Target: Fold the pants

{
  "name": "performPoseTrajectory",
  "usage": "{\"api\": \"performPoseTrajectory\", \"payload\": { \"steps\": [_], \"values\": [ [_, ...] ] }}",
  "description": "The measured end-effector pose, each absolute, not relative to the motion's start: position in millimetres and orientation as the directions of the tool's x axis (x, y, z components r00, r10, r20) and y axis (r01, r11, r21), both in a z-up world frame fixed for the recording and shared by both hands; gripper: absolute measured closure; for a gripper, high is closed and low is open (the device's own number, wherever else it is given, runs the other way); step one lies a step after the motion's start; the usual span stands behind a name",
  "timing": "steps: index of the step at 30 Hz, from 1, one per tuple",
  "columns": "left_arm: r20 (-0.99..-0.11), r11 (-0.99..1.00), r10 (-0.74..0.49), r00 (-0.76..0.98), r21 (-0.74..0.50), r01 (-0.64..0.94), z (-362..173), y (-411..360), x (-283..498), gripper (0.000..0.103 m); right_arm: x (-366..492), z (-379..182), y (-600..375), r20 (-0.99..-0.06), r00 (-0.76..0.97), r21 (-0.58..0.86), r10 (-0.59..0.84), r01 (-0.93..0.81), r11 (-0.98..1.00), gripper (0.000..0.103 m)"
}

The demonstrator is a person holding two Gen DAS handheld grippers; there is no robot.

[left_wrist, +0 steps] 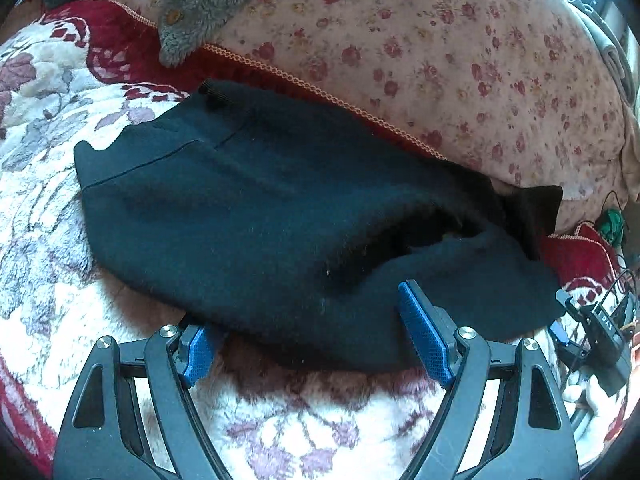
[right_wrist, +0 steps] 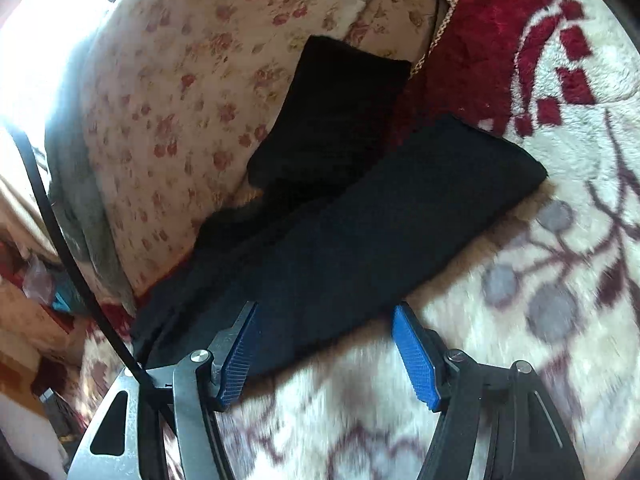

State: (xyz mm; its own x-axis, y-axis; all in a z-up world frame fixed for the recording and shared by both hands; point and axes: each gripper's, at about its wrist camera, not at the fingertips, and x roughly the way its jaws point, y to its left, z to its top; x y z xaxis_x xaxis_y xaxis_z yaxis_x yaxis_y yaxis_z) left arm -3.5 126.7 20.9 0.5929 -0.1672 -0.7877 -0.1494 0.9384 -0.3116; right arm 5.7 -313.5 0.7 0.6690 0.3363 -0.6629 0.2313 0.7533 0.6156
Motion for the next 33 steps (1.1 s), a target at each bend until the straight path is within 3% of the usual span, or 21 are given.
{"api": "performPoseTrajectory", "payload": {
  "steps": [3, 5, 6, 10, 18, 33],
  "values": [
    [-0.791, 0.939, -0.167, 0.589, -0.309, -0.150, 19, 127, 1, 0.025, 13, -2, -322, -0.635, 0.692, 0.651, 0.344, 0.240, 0.721, 0.054],
    [-0.793, 0.943, -0.150, 0.590, -0.295, -0.156, 17, 129, 4, 0.051, 19, -9, -327, -0.625, 0.688, 0.680, 0.369, 0.248, 0.689, 0.079],
    [-0.798, 0.944, -0.144, 0.585, -0.288, -0.161, 16, 131, 6, 0.068, 19, -11, -329, -0.624, 0.688, 0.684, 0.371, 0.253, 0.684, 0.087],
    [-0.786, 0.931, -0.216, 0.579, -0.345, -0.120, 15, 136, 8, 0.090, 13, -3, -327, -0.595, 0.718, 0.682, 0.360, 0.215, 0.699, 0.094],
    [-0.765, 0.950, -0.218, 0.607, -0.308, -0.048, 32, 127, -8, 0.094, -9, 24, -309, -0.613, 0.725, 0.591, 0.314, 0.157, 0.791, 0.097],
    [-0.764, 0.966, -0.223, 0.606, -0.258, 0.030, 51, 148, -73, 0.094, -91, 43, -295, -0.622, 0.703, 0.581, 0.345, 0.119, 0.805, 0.097]
  ]
}}
